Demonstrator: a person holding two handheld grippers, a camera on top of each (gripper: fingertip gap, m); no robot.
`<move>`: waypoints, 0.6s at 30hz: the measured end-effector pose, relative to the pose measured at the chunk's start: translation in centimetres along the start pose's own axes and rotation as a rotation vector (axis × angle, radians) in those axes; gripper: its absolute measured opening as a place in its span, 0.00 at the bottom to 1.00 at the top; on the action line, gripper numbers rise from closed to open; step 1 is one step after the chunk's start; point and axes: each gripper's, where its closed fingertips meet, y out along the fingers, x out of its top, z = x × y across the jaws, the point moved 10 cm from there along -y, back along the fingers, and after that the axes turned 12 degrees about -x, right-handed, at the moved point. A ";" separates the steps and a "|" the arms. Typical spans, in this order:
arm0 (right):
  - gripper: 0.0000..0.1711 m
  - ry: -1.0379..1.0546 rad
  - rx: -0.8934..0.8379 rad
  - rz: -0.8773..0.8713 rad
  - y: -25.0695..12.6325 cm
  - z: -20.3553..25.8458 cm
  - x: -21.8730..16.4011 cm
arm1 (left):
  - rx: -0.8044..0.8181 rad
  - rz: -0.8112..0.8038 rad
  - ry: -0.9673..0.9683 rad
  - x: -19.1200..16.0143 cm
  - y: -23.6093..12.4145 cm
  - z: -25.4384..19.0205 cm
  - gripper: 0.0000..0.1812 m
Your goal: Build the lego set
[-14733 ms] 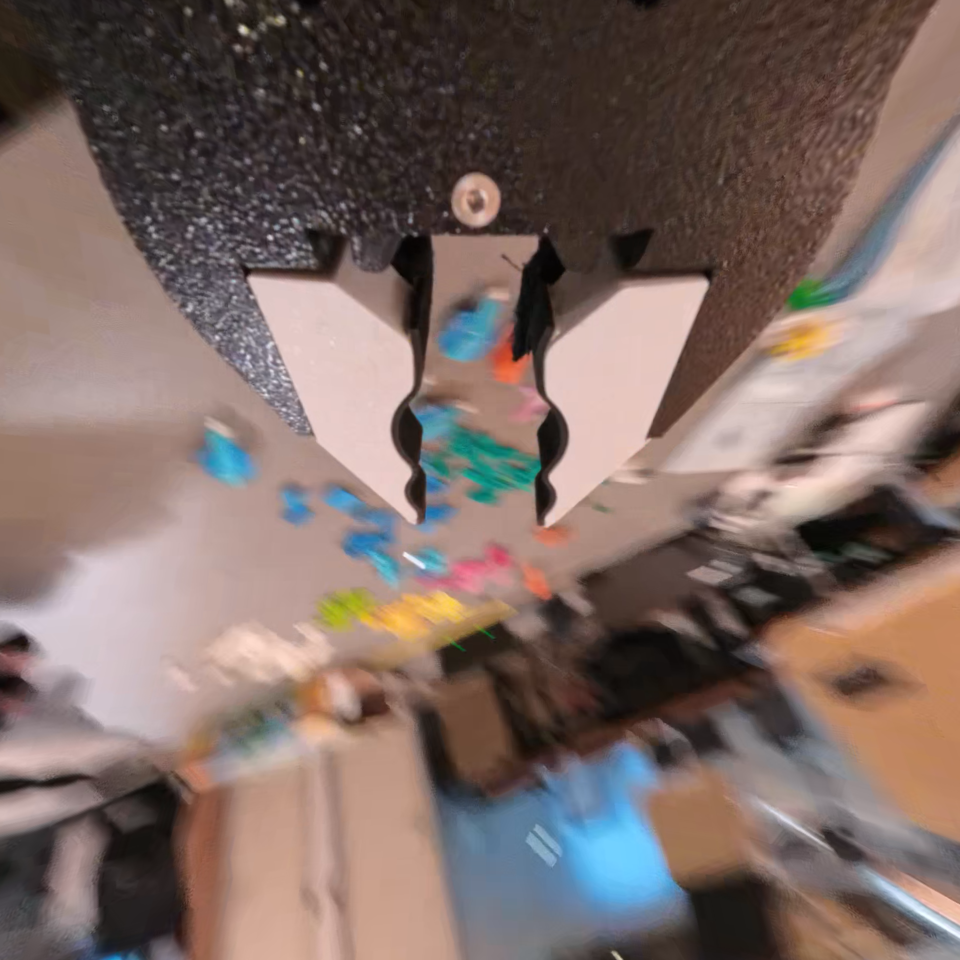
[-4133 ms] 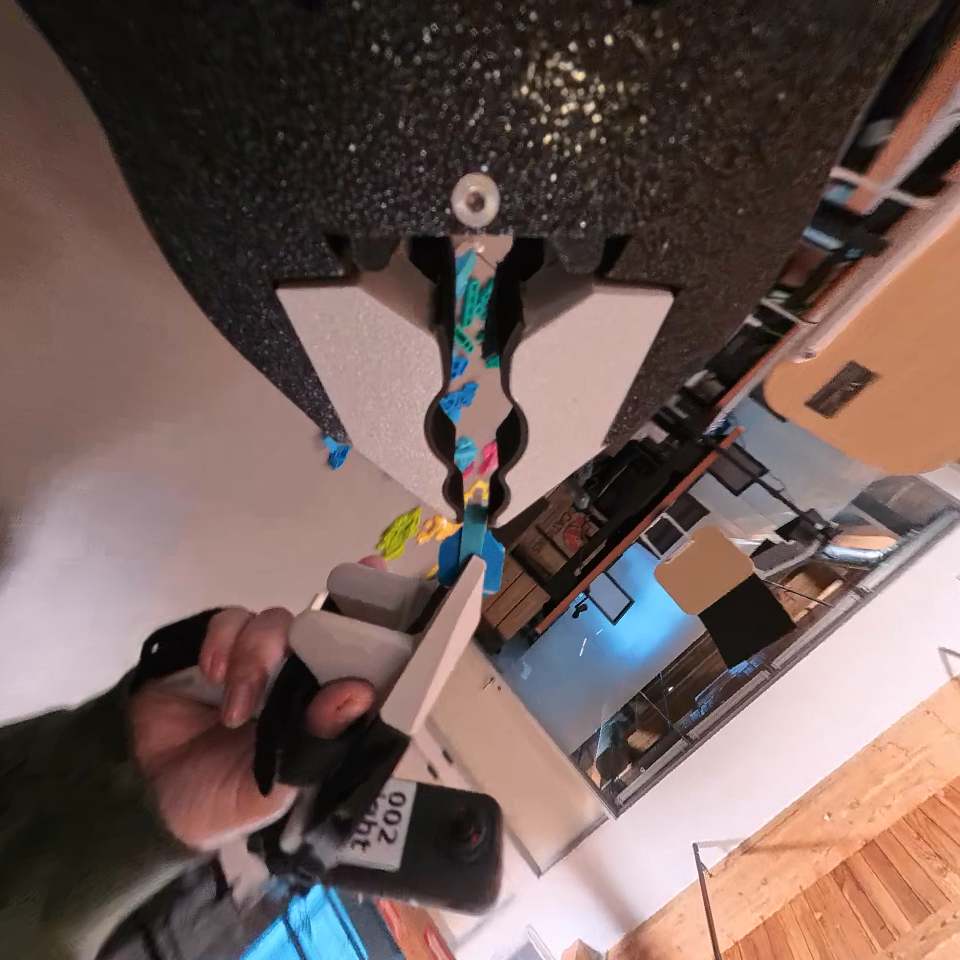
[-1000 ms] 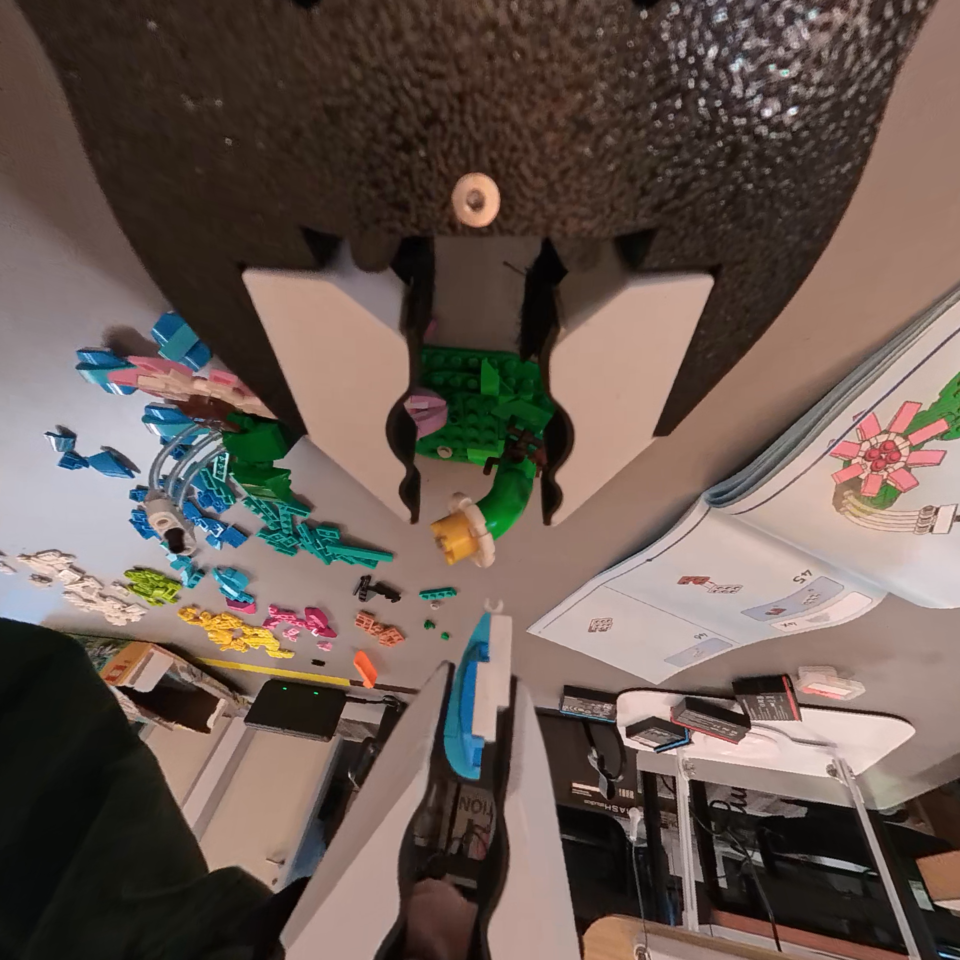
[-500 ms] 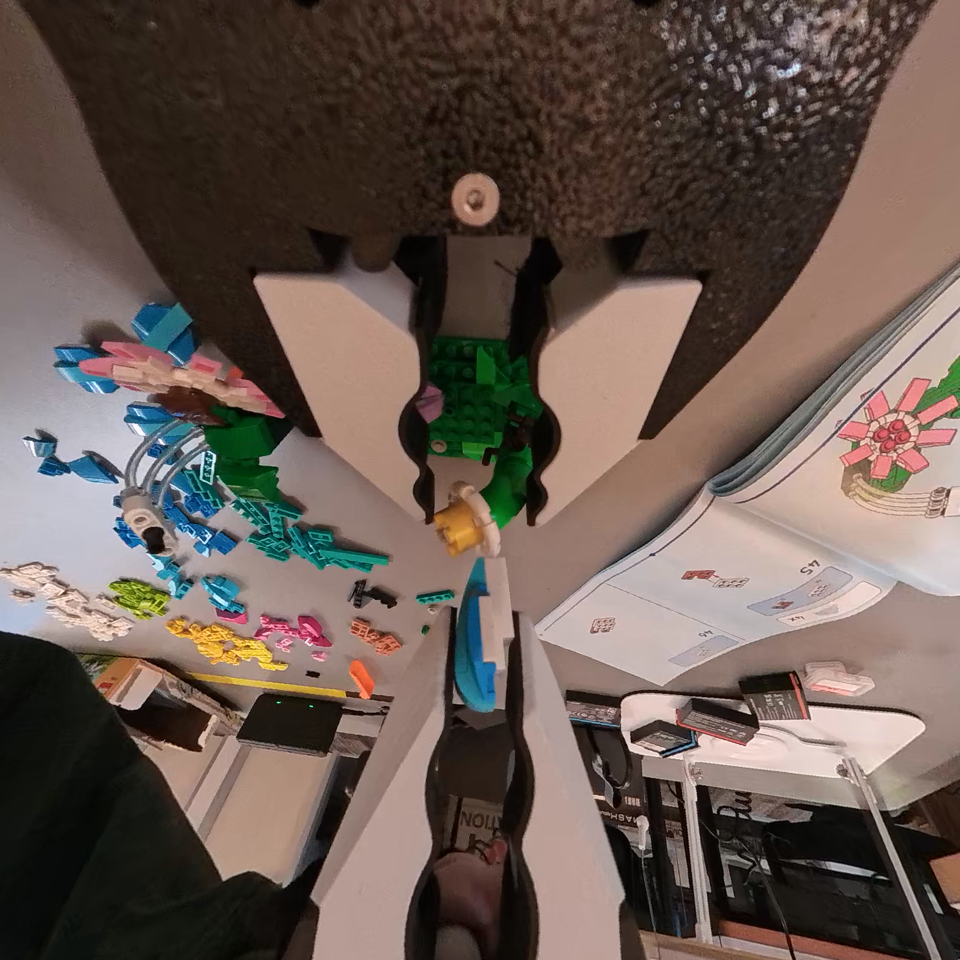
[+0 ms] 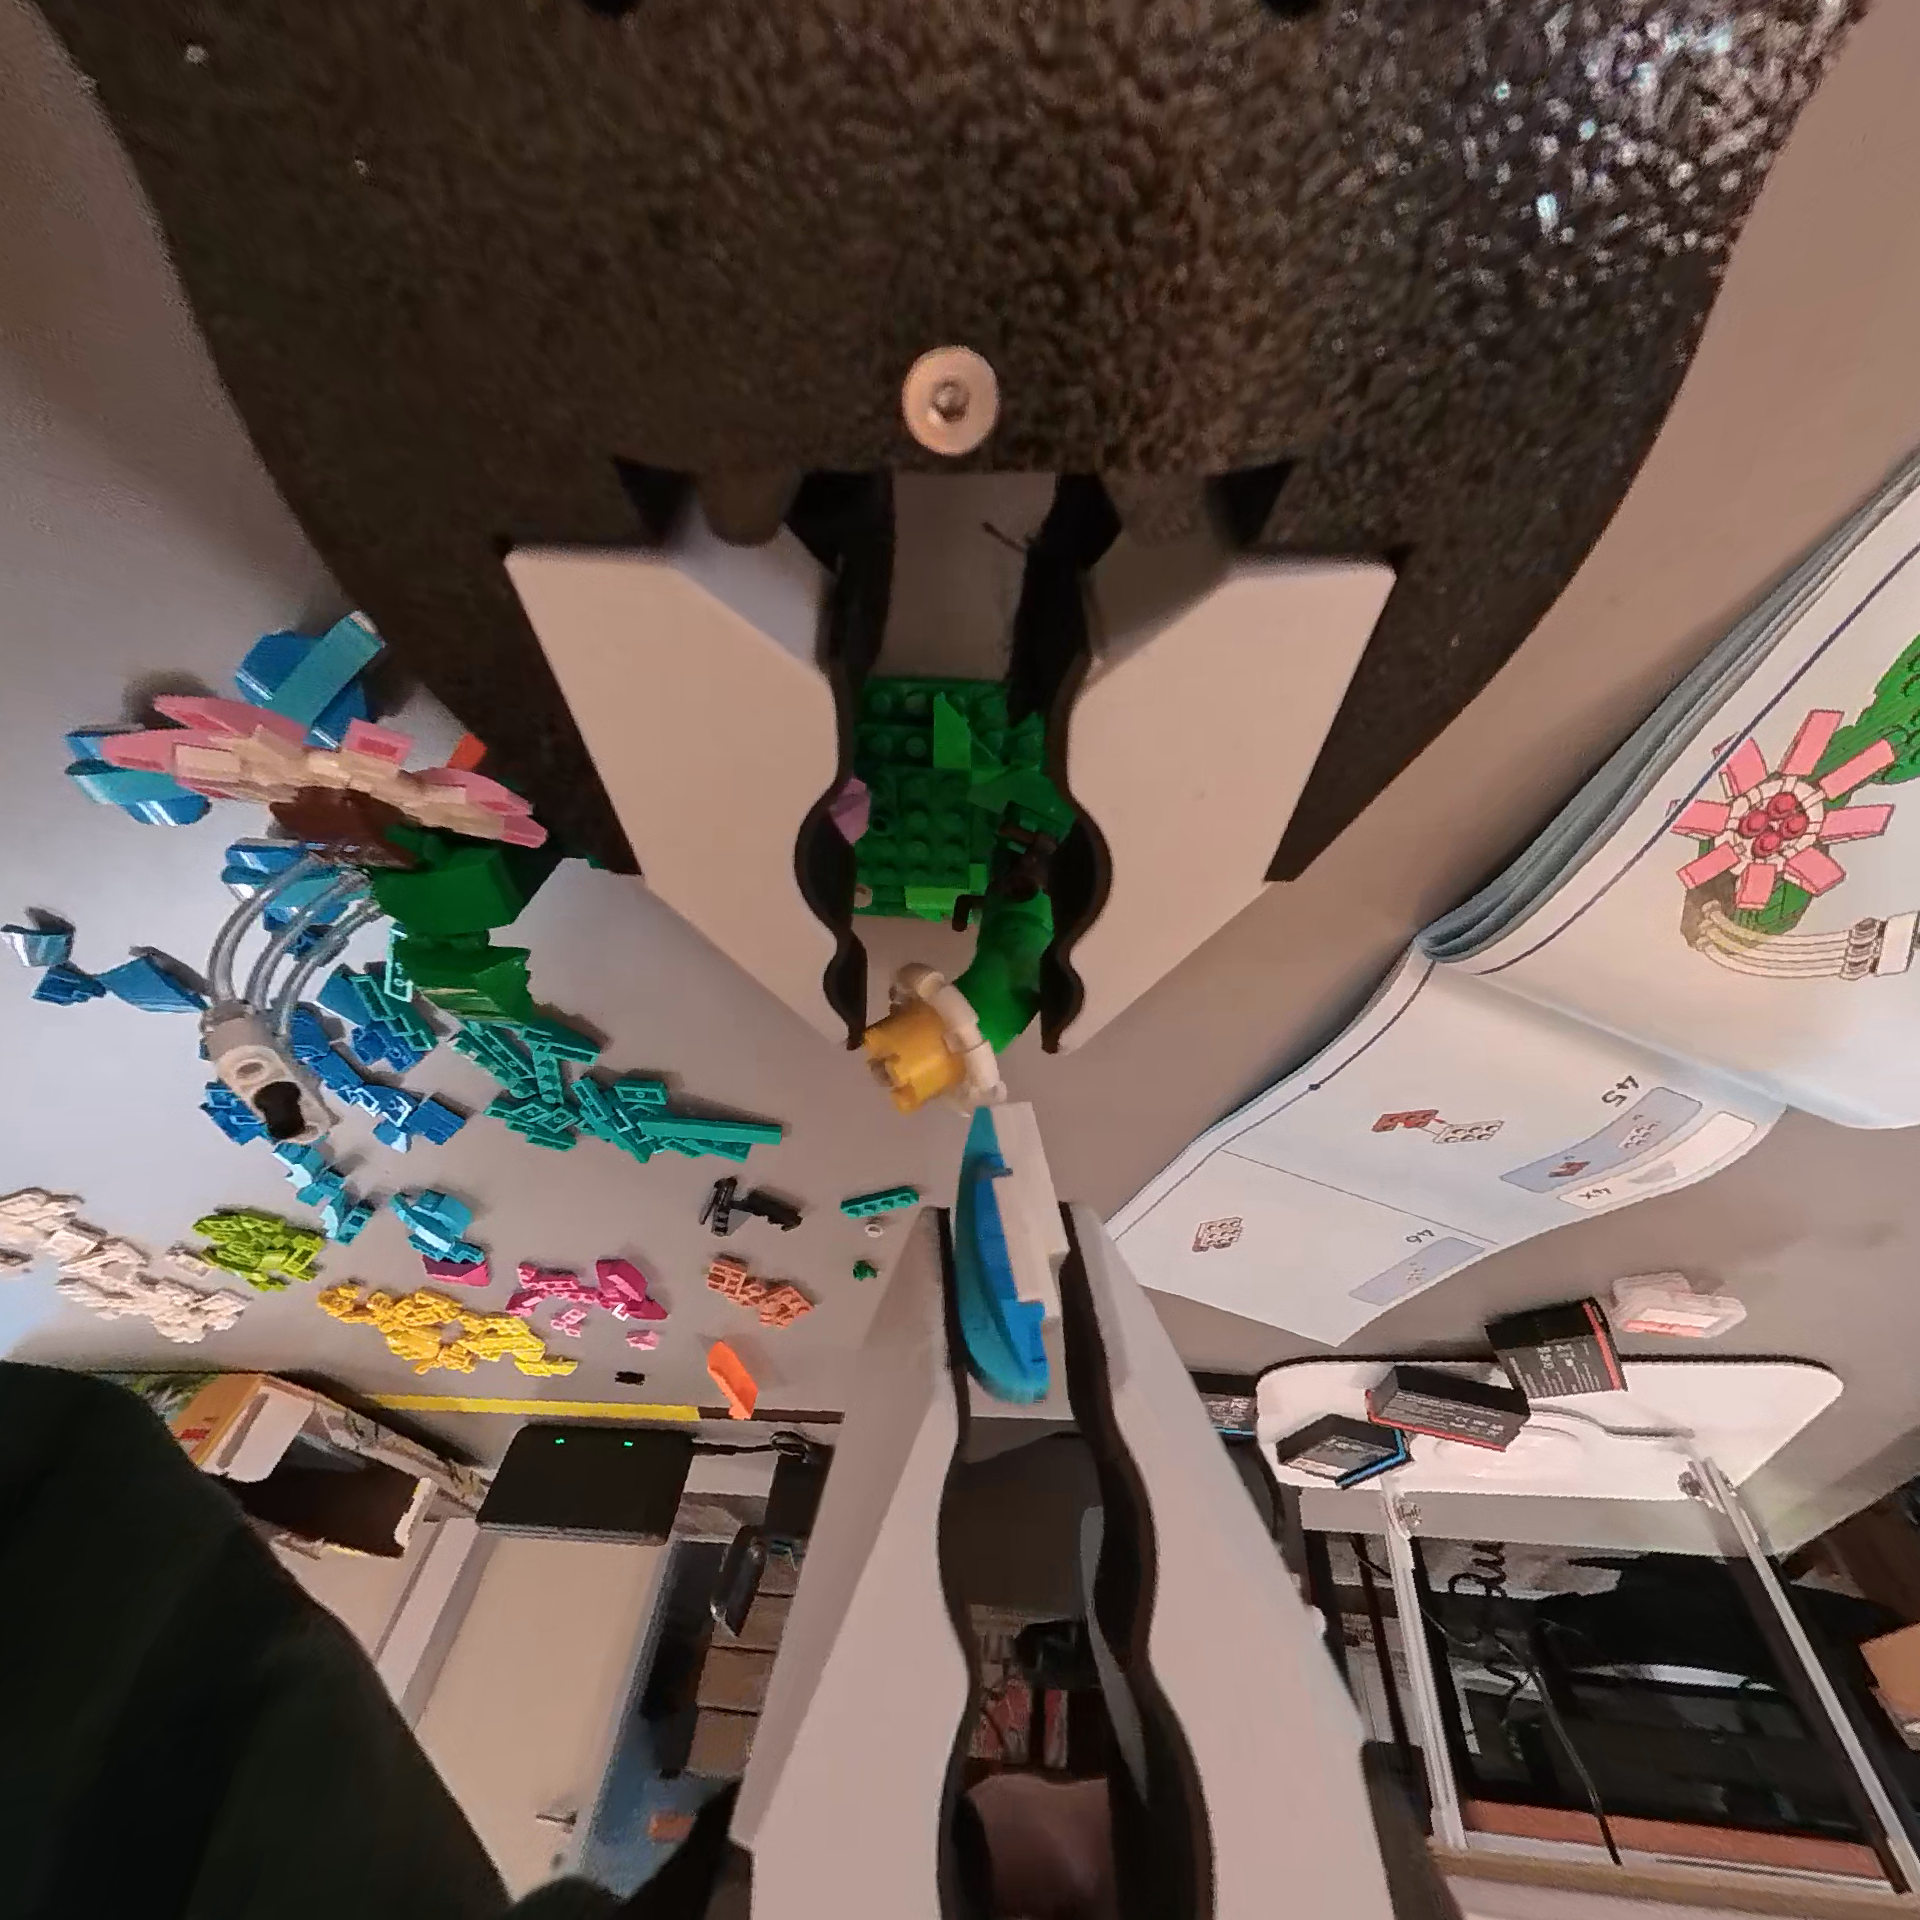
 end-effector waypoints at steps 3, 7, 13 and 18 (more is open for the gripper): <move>0.08 0.004 0.012 0.015 0.1 -0.1 0.2 | -0.001 0.000 0.004 0.0 0.0 -0.1 0.17; 0.08 0.013 0.021 0.010 0.1 -0.1 0.1 | -0.024 -0.032 0.021 0.1 -0.3 -0.3 0.17; 0.08 0.030 0.026 -0.001 0.1 -0.1 -0.1 | -0.026 0.031 0.067 -0.3 -1.2 0.1 0.18; 0.08 0.053 0.042 -0.022 0.1 -0.4 -0.4 | -0.013 0.102 0.129 -0.4 -0.6 0.3 0.16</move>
